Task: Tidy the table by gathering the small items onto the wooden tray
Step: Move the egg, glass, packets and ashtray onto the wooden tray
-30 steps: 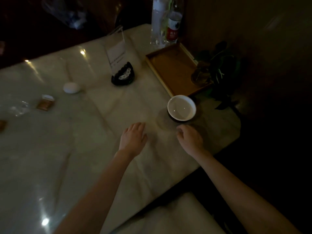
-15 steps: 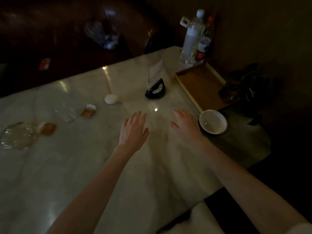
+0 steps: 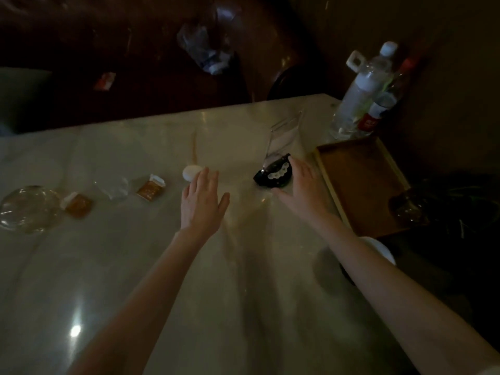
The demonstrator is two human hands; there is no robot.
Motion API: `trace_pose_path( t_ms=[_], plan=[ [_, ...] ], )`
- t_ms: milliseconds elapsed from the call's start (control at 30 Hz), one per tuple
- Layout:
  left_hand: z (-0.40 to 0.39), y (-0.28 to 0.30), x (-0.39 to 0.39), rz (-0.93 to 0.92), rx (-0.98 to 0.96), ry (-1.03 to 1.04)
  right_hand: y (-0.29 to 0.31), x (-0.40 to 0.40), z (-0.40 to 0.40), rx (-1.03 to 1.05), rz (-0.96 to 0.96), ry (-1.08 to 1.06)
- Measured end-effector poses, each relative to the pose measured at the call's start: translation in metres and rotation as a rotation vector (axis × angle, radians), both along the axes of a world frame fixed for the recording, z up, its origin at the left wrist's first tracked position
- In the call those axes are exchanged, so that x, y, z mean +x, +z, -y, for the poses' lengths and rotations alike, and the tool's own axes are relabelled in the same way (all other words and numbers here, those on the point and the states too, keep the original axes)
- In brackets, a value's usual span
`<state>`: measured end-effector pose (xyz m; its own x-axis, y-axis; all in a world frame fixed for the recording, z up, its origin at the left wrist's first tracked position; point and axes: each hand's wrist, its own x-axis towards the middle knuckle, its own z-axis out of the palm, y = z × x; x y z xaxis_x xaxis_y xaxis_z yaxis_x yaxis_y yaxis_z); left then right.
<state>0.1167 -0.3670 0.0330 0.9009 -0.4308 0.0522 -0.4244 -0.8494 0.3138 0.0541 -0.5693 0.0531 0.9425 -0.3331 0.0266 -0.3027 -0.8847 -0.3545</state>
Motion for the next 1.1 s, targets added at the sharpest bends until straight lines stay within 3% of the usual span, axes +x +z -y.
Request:
trace_pose_path(
  t_ms=[533,1100],
  plan=[
    [0.019,-0.069,0.075,-0.188,-0.031,0.387,-0.087,0.070,0.027,0.420,0.060,-0.188],
    [0.027,-0.065,0.065,-0.051,-0.338,0.367,-0.083,0.072,0.028,0.536,0.284,-0.223]
  ],
)
